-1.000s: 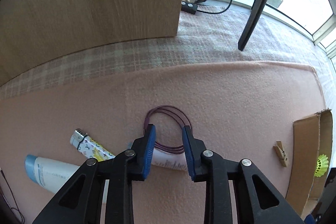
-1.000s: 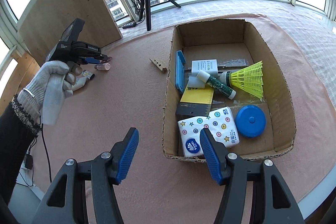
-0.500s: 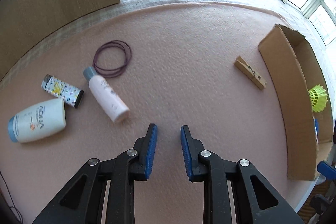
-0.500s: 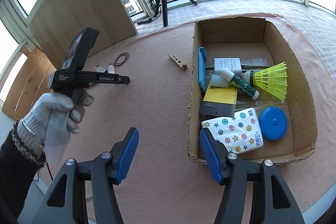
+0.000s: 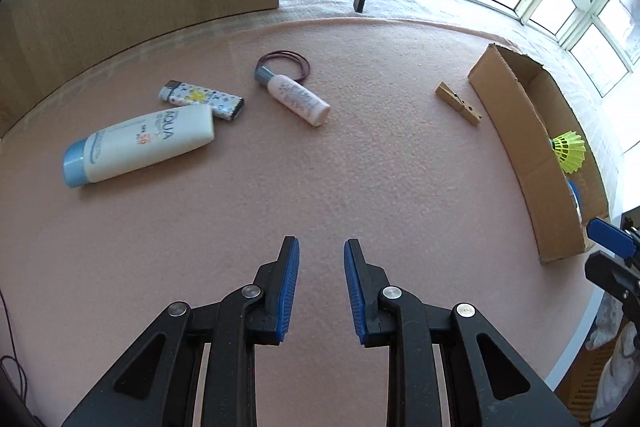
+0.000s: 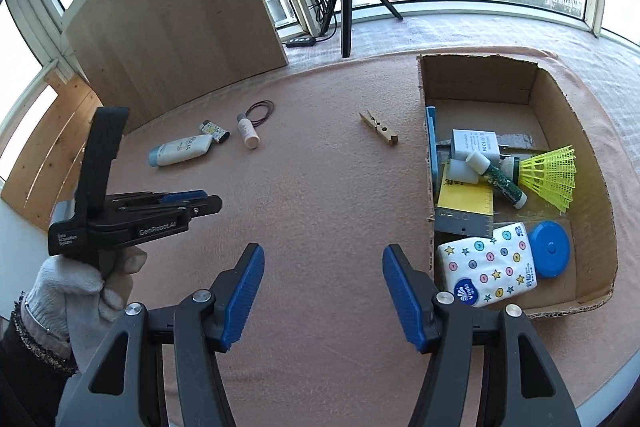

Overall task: Organize objects
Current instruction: 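Lower the left gripper onto the white AQUA sunscreen tube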

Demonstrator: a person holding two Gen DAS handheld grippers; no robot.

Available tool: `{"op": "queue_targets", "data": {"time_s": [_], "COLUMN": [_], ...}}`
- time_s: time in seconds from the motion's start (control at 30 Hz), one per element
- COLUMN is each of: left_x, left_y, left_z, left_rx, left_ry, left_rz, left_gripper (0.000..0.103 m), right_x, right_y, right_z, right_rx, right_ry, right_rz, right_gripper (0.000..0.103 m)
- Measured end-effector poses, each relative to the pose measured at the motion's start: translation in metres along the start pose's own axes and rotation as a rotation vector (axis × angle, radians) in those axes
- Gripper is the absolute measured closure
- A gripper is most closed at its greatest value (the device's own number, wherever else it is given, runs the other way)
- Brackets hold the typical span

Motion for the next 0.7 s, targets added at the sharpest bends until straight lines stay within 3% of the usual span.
{"op": "queue_targets", "data": {"time_s": [0.13, 0.27, 0.37, 0.43, 0.5, 0.6, 0.7], "left_x": [0.019, 0.019, 0.02, 0.02, 0.013, 0.005, -0.003], "left_y": [-0.009, -0.034, -0.054, -0.066, -0.08, -0.092, -0.1], "left_z": [-0.03, -0.071, -0.099, -0.12, -0.141, -0.164, -0.184], "left_rx": [0.024, 0.02, 0.037, 0.054, 0.102, 0.143, 0.22], "left_ry": [0.015, -0.034, -0.015, -0.056, -0.028, -0.056, 0.013], "left_rz": [0.051, 0.065, 0.063, 0.076, 0.063, 0.061, 0.08], "left_gripper": [0.077, 0.077, 0.073, 0.072, 0.072, 0.072, 0.073], "right_x": [0.002, 0.007, 0.013, 0.015, 0.019, 0.026, 0.032], "right_y": [0.002, 0.008, 0.016, 0.02, 0.026, 0.031, 0.034], "right_z": [-0.018, -0.035, -0.046, -0.053, -0.056, -0.057, -0.057], "right_rx": [0.002, -0.035, -0.031, -0.025, -0.025, -0.035, -0.036], "right_ry": [0.03, 0.02, 0.047, 0.056, 0.05, 0.064, 0.075], "right_rz": [0.014, -0.009, -0.016, -0.027, -0.039, -0.044, -0.044], "right_gripper": [0.044, 0.044, 0.044, 0.044, 0.044, 0.044, 0.044]}}
Point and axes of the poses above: each gripper's, at about its wrist camera, not at the fingertips, and x roughly against the way its jaws point, z to its right, y to its underside, the point moved 2 cm from there along -x, roughly the way its jaws point, and after that the axes turned 10 degrees about y, right-handed, at the moved point
